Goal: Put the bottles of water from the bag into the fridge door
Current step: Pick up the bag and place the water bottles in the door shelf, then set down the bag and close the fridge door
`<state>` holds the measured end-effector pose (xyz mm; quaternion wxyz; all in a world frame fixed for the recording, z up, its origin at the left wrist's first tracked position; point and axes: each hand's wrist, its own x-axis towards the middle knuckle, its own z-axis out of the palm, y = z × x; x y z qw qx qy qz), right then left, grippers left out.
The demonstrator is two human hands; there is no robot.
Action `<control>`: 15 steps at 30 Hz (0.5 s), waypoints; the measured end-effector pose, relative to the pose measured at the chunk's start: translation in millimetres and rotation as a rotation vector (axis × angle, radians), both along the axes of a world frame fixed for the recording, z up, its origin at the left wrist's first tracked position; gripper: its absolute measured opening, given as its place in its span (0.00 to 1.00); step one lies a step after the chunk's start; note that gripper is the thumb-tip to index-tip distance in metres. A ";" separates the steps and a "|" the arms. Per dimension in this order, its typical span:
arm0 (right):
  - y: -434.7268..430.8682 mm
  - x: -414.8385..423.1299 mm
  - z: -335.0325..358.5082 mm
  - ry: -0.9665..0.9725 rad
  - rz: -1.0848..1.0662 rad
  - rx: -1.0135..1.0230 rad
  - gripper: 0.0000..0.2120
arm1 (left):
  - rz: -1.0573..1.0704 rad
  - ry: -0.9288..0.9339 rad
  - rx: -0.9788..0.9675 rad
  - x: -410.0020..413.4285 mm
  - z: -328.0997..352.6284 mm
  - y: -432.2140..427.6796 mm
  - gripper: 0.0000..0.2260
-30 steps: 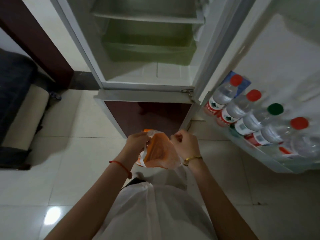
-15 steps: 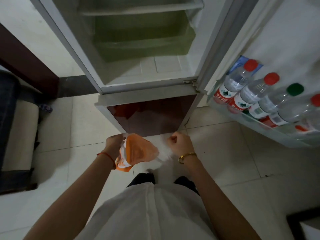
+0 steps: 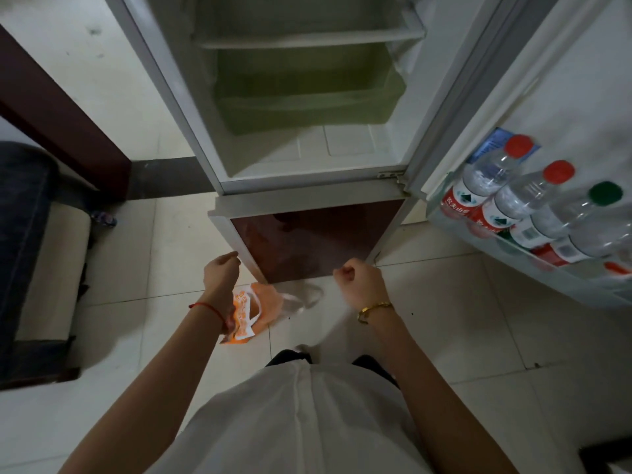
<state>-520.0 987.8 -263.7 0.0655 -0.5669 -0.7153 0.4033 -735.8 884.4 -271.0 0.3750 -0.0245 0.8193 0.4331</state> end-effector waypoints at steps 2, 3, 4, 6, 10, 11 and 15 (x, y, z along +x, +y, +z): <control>-0.2 2.4 2.9 0.020 -0.015 0.027 0.10 | -0.022 -0.012 0.070 5.7 9.2 6.1 0.15; -0.2 4.7 4.8 0.036 -0.027 0.050 0.10 | -0.043 -0.017 0.111 11.2 16.4 9.8 0.12; 0.0 7.7 7.1 0.056 -0.040 0.080 0.10 | -0.063 -0.014 0.156 17.2 22.3 13.8 0.10; 1.1 15.1 13.2 0.117 -0.078 0.145 0.09 | -0.113 0.024 0.247 29.8 33.3 23.5 0.09; 5.6 33.7 31.6 0.245 -0.184 0.274 0.08 | -0.210 0.104 0.426 55.5 58.5 44.3 0.12; 7.0 38.5 36.0 0.264 -0.204 0.301 0.08 | -0.217 0.101 0.475 61.9 64.5 49.7 0.12; 10.7 59.2 53.2 0.317 -0.290 0.359 0.07 | -0.310 0.082 0.610 86.3 86.8 65.8 0.09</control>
